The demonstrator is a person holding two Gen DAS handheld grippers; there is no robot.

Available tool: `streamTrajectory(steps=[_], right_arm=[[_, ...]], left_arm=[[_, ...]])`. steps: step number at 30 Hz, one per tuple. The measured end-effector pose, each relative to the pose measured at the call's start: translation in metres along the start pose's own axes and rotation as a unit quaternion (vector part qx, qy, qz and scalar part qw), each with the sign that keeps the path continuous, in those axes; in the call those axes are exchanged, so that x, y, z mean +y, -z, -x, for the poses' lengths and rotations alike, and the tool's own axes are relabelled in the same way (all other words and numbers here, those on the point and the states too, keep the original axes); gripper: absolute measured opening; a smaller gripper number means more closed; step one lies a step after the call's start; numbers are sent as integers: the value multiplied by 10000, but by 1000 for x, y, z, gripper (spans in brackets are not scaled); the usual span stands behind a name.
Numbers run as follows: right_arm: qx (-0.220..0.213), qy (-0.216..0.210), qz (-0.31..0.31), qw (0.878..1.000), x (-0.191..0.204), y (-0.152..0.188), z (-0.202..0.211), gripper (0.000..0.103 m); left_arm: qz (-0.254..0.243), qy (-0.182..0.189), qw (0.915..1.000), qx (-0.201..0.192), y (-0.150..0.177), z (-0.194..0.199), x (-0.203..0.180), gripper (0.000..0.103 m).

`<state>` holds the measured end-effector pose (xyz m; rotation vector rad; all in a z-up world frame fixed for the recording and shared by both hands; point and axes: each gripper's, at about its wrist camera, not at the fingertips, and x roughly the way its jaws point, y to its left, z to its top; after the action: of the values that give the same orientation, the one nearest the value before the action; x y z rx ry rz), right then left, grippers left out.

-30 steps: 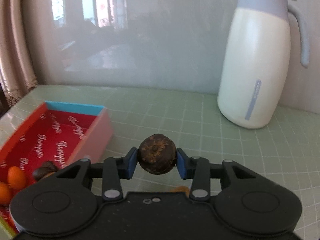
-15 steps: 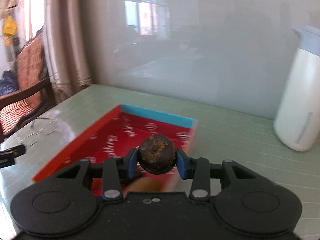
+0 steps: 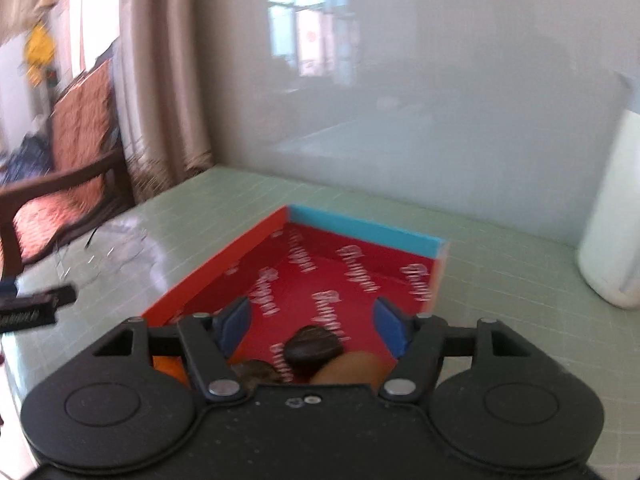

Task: Organize fruits
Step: 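Withdraw the open right gripper from the box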

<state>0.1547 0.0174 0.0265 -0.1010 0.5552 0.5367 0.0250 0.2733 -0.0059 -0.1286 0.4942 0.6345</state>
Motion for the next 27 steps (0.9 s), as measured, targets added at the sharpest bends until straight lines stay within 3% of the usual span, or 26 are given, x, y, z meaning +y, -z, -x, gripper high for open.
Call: streamTrajectory(steps=[9,17,27], right_arm=[[-287,660,-788,9943,-83,6,42,67],[-393,1283,-1263,9829,-143,22,77,67],[-365,1611,-1349,9770,-171,34,93,67]], left_arm=[[14,162,9998,-60,-2,6,-12,103],[-97,520,9985,-167,-6,18,-43,103],[-321,871,9954,-248,-5,33,-85,103]])
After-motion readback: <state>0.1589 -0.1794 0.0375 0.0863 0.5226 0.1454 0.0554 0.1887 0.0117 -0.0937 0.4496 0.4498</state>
